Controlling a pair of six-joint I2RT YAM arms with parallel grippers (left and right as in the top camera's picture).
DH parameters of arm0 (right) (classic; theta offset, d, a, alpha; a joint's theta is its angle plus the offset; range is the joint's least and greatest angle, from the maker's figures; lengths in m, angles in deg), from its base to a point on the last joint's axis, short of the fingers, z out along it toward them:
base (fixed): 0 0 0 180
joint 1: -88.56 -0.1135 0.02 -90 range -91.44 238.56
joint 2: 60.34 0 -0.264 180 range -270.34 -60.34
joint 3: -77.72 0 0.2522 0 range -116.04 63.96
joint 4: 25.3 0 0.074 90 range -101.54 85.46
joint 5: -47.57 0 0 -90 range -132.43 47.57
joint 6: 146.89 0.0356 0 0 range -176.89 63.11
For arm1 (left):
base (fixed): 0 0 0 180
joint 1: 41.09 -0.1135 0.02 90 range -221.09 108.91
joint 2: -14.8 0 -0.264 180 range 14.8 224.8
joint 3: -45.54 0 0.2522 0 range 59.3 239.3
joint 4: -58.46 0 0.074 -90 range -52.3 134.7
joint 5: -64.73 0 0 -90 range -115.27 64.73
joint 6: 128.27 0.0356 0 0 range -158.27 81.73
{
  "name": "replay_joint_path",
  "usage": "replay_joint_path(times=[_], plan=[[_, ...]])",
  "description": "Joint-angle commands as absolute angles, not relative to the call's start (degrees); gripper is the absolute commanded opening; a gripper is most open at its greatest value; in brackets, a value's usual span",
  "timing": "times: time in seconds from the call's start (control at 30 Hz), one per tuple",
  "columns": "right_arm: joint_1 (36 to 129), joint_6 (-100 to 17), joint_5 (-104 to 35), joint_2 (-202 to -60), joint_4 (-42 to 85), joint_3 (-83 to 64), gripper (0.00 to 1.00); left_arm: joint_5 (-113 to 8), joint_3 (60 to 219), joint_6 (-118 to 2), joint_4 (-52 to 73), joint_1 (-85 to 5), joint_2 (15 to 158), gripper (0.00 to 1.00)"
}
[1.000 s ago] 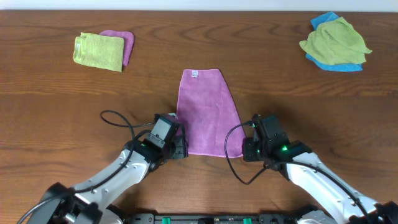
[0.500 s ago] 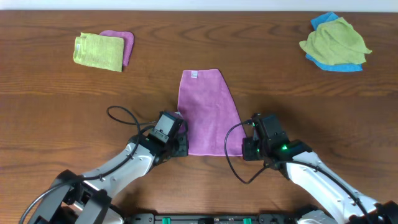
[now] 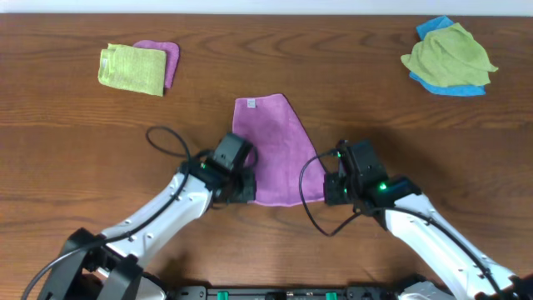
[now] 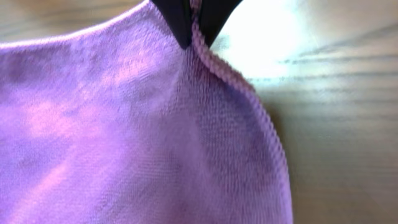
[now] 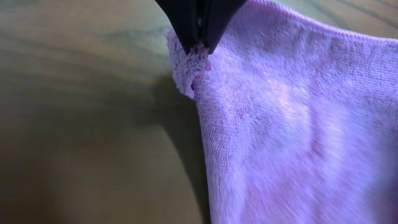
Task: Fold the cloth
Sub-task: 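Lift the cloth with both grippers and carry it up toward the back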
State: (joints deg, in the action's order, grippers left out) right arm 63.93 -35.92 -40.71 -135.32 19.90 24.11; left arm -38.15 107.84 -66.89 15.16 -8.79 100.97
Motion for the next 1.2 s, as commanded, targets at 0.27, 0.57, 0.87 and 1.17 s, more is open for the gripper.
replay_joint_path(times=[0.27,0.57,0.87,1.17], plan=[[64.59,-39.55,-44.71,-134.9,27.38,7.56,0.01,-26.98,124.8,-63.48,2.66,-9.38,94.57,0.06],[65.77,-40.31,-46.94,-134.92,33.26,-5.38,0.02,-29.91,134.24,-60.03,-0.31,-16.97,93.47,0.06],[71.26,-42.43,-42.53,-137.46,32.4,-8.99,0.01,-37.17,136.38,-57.06,5.13,-23.24,96.29,0.06],[72.2,-44.4,-42.33,-144.04,26.2,-11.59,0.01,-38.65,142.9,-54.91,6.35,-24.57,107.18,0.06]])
